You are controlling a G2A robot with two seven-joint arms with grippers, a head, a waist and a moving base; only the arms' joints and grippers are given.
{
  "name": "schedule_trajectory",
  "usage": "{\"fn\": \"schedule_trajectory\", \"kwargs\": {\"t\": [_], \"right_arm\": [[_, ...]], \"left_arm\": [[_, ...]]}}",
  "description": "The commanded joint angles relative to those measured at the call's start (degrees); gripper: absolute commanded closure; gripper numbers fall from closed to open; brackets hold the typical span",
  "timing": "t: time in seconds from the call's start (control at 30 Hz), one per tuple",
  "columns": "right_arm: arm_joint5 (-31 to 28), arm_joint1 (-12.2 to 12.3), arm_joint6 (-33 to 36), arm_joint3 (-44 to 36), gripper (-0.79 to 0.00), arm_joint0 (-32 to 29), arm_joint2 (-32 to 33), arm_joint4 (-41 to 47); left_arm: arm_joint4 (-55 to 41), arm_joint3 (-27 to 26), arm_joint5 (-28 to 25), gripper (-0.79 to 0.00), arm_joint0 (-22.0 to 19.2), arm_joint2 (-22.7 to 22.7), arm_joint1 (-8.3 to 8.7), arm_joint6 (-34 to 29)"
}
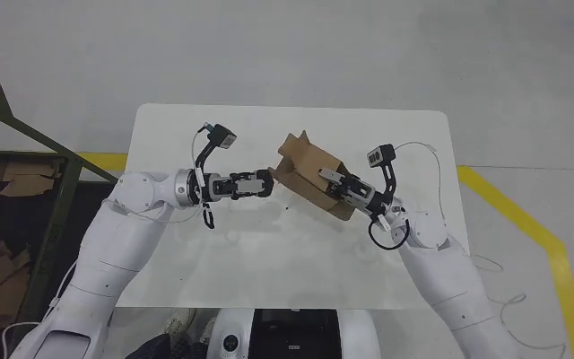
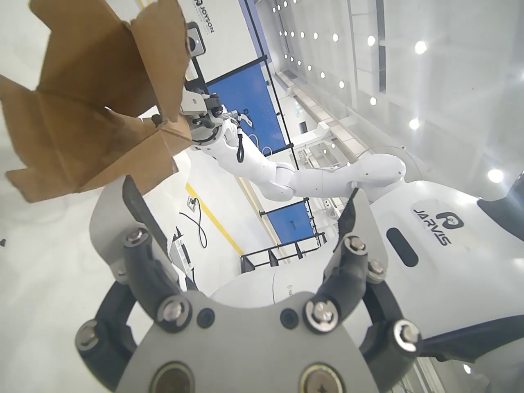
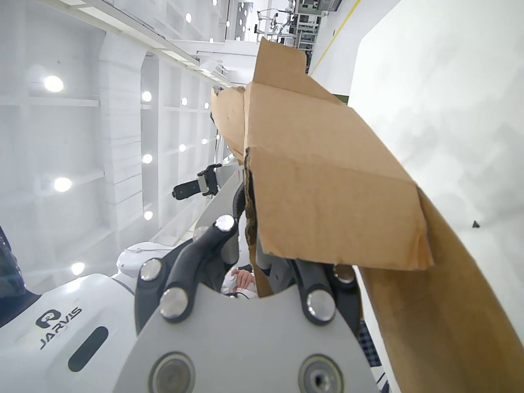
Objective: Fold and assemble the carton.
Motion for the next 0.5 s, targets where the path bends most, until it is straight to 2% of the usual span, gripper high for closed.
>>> {"fn": "schedule_trajectory", "kwargs": {"t": [0.0,0.23,0.47], "right_arm": [[-0.32,0.10,1.40,-0.06,0.000,0.02,0.26,-0.05],[-1.32,0.39,4.92,-0.26,0.000,-0.64,1.02,0.77],[-1.93,0.58,8.86,-0.71,0.000,-0.91,1.12,1.94]], "left_arm": [[0.07,0.03,-0.36,-0.785,1.04,-1.52,0.25,0.53],[0.79,0.68,-0.25,-0.785,2.56,-3.95,0.58,3.17],[1.05,2.34,0.92,-0.785,0.89,-1.58,0.20,2.79]]}}
